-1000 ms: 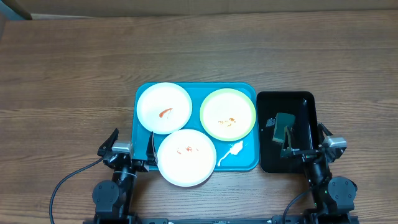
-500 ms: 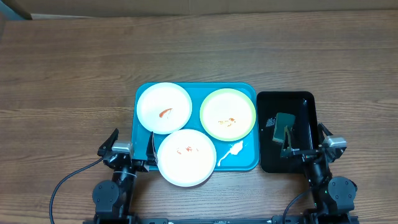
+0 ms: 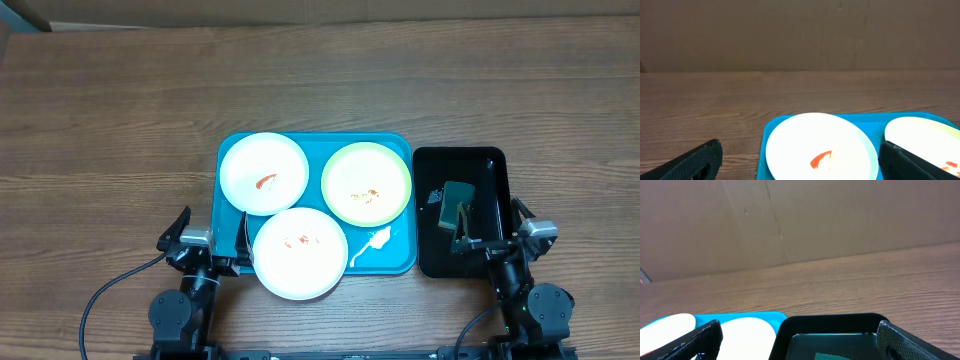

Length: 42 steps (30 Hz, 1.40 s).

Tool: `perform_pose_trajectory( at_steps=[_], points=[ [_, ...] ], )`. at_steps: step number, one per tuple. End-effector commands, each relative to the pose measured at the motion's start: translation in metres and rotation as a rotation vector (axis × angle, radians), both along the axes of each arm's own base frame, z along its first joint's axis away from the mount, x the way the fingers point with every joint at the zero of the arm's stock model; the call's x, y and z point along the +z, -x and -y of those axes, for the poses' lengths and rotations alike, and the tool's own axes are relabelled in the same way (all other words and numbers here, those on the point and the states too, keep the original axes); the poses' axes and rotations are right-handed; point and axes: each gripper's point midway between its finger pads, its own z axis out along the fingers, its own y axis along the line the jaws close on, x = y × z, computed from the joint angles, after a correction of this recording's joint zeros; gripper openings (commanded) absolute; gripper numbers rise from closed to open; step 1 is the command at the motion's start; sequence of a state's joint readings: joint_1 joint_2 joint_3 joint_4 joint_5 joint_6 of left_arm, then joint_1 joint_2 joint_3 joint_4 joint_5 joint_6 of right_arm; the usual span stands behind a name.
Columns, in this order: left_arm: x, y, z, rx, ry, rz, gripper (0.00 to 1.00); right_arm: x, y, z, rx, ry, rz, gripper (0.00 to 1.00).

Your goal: Clean dirty plates on tray and stack at the side

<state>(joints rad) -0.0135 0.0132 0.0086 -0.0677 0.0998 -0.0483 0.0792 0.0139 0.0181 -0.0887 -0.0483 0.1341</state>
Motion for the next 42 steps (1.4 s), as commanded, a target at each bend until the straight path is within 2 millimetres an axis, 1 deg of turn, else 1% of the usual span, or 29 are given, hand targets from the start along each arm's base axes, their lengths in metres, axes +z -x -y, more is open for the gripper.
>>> perform_pose_trajectory(
  at_steps=[1, 16, 26, 30, 34, 38, 42],
  points=[
    [-0.001, 0.0, -0.002, 0.009, -0.024, 0.004, 1.0, 0.0, 0.0, 0.0, 0.002, 0.003, 0.009, 1.0],
    [0.001, 0.0, 0.0, 0.0, -0.021, 0.009, 1.0, 0.0, 0.0, 0.0, 0.002, 0.003, 0.009, 1.0],
    [0.0, 0.0, 0.002, 0.001, 0.148, -0.013, 1.0, 0.0, 0.0, 0.002, -0.009, 0.004, 0.009, 1.0],
    [0.001, 0.001, 0.005, -0.015, 0.17, -0.022, 1.0, 0.0, 0.0, 0.0, 0.002, 0.003, 0.009, 1.0],
    [0.006, 0.007, 0.01, -0.042, 0.172, -0.064, 1.0, 0.001, 0.0, 0.0, 0.002, -0.014, 0.014, 1.0],
    [0.019, 0.014, 0.01, -0.038, 0.164, -0.115, 1.0, 0.005, 0.001, -0.002, 0.012, -0.107, 0.011, 1.0],
    [0.029, 0.015, 0.01, -0.033, 0.161, -0.183, 1.0, 0.006, 0.003, -0.005, 0.026, -0.132, -0.025, 1.0]
  ],
)
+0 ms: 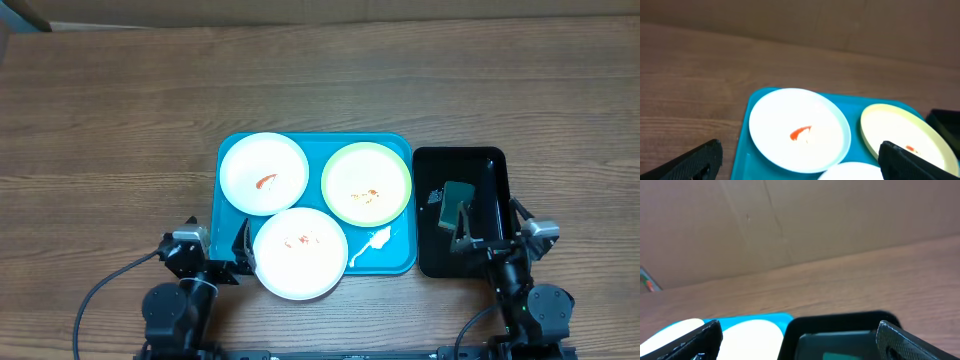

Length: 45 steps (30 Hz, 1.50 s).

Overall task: Clean dirty plates on tray and stack at the side
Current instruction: 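Move left gripper to the rim of the front white plate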

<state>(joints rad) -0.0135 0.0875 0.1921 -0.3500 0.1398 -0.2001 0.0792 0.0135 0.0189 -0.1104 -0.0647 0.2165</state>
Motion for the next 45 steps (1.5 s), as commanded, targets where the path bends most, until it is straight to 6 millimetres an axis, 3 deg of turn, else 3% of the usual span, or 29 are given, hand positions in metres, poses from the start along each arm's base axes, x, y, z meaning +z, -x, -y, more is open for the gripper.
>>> perform_pose_trajectory(
  at_steps=[1, 12, 22, 34, 36, 41, 43, 45],
  points=[
    [0.025, 0.001, 0.003, -0.016, 0.009, -0.012, 1.0, 0.011, 0.004, -0.002, 0.012, -0.051, -0.003, 1.0],
    [0.031, -0.005, 0.003, -0.019, -0.003, -0.409, 1.0, 0.025, 0.027, 0.0, 0.002, -0.07, -0.198, 1.0],
    [0.033, -0.001, 0.003, -0.018, -0.003, -0.71, 1.0, 0.036, 0.02, -0.003, 0.0, -0.075, -0.406, 1.0],
    [0.009, 0.004, 0.011, -0.001, 0.098, -0.868, 1.0, 0.023, 0.007, -0.012, 0.032, -0.045, -0.864, 1.0],
    [0.003, 0.004, 0.011, -0.002, 0.095, -0.896, 0.9, 0.016, 0.002, -0.014, 0.032, -0.045, -0.914, 1.0],
    [-0.024, 0.01, 0.012, -0.044, 0.053, -1.0, 0.88, -0.004, -0.004, -0.015, 0.031, -0.042, -1.005, 1.0],
    [-0.035, 0.015, 0.013, -0.067, 0.029, -1.061, 0.8, -0.01, -0.005, -0.015, 0.029, -0.04, -1.031, 1.0],
    [-0.043, 0.016, 0.016, -0.093, 0.038, -1.103, 0.78, -0.014, -0.006, -0.015, 0.028, -0.04, -1.05, 1.0]
  ],
)
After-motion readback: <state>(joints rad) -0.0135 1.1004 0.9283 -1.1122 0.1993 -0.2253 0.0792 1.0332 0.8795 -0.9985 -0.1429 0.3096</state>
